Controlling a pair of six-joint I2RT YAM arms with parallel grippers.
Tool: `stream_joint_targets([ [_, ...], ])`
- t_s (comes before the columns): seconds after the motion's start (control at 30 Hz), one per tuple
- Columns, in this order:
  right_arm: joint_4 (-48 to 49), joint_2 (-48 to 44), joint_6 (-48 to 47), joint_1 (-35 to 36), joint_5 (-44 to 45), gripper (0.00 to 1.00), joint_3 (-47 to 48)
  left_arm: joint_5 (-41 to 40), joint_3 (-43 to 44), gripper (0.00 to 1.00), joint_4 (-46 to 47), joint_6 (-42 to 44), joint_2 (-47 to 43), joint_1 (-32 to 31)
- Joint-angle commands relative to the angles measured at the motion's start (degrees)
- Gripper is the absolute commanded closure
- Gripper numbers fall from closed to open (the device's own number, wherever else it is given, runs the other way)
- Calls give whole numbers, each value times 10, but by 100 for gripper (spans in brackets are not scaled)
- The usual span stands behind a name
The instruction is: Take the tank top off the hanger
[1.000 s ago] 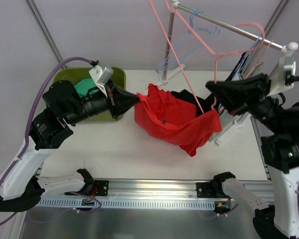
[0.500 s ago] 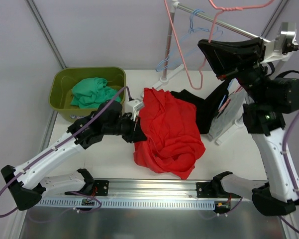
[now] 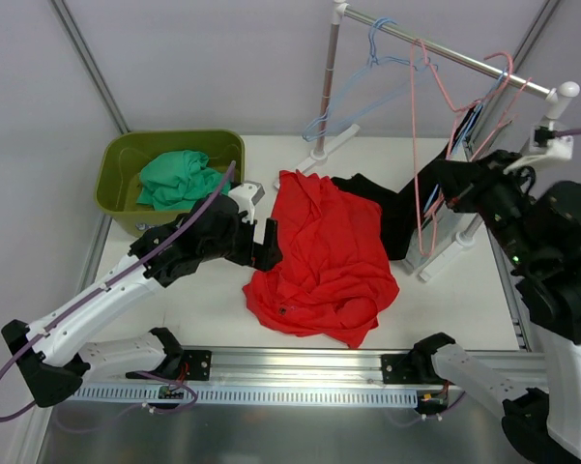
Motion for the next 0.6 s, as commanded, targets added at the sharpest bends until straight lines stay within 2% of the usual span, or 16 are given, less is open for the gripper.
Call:
stream_joint_targets([
  [0.0, -61, 46, 51, 0, 109, 100, -3, -42, 61, 1, -23, 16, 14, 2],
  [0.13, -79, 106, 40, 1, 176, 100, 34, -50, 76, 1, -38, 20, 10, 2],
  [0.17, -89, 146, 36, 0, 187, 100, 53, -50, 73, 1, -42, 20, 7, 2],
  [0.4, -100, 324, -29, -1, 286, 100, 243, -40, 51, 1, -67, 16, -29, 2],
  [0.57, -99, 433, -46, -13, 279, 100, 345, -32, 46, 1, -84, 19, -46, 2],
])
